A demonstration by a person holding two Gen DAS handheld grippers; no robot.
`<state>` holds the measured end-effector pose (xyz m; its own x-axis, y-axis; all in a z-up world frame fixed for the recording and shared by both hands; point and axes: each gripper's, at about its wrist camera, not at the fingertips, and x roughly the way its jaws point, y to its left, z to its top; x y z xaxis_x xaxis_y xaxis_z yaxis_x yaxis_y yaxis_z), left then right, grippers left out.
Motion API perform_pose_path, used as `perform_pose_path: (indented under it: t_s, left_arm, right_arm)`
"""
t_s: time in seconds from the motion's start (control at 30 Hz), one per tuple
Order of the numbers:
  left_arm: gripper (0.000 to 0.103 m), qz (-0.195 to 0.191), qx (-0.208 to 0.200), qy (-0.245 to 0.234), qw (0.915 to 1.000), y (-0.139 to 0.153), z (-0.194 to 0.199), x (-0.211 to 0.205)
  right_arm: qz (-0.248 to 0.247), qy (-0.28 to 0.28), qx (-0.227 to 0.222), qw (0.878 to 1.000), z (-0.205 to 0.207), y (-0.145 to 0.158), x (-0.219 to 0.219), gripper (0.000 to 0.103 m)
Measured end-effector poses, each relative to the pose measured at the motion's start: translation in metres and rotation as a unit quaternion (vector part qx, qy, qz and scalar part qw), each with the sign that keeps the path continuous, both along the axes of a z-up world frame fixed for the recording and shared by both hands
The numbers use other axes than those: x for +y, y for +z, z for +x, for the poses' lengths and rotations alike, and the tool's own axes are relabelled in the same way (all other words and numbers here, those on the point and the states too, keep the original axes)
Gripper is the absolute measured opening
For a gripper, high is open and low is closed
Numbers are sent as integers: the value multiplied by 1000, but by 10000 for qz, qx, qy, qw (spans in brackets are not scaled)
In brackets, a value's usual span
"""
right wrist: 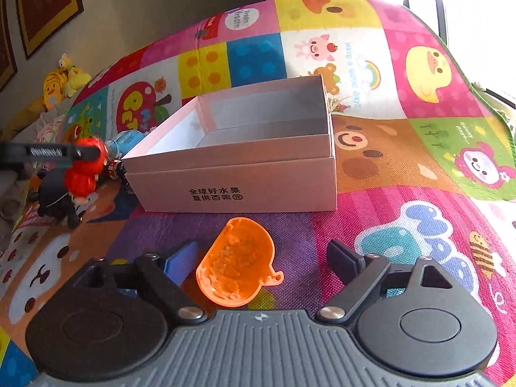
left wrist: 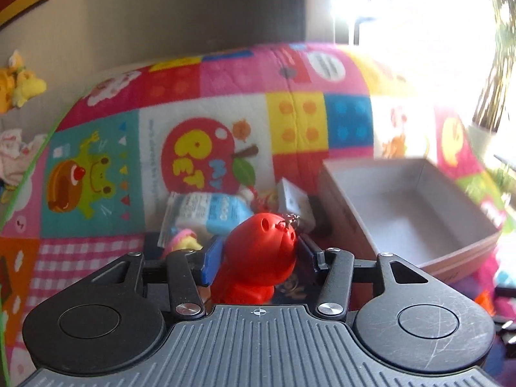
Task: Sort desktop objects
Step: 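Grasp the red tumbler doll with the left tool while the right tool grasps the orange cup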
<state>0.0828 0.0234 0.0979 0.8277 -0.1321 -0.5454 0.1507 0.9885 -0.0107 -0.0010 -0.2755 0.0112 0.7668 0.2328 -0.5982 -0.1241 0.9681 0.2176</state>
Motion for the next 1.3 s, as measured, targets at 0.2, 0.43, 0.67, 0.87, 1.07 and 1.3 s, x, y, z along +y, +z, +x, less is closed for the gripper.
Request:
perform_pose_path:
  t_s: [0.2, 0.43, 0.67, 0.87, 1.07, 1.3]
  left_arm:
    - [55, -1015, -135, -255, 9944, 37, -39, 17]
    - [55, -748, 12, -873, 9934, 3, -105, -7]
    - [90, -524, 758, -1261, 9877, -43, -153, -16]
    - [97, -426, 924, -1166, 9880, -58, -158, -24]
    - [100, 333, 922, -1211, 9878, -73, -164, -47]
    - [100, 883, 625, -238, 9938, -75, -147, -17]
  right_arm:
    - [10, -44, -37, 10000, 0, 1, 0, 94]
    - [-19, -58, -31, 10000, 1, 2, 1, 95]
    - [-48, -60, -2, 10000, 3, 2, 2, 98]
    - [-83, -97, 12, 9999, 3, 1, 3, 101]
    - [-118, -123, 13, 9999, 4, 1, 3, 102]
    - [-135, -126, 24, 9998, 3, 1, 4, 103]
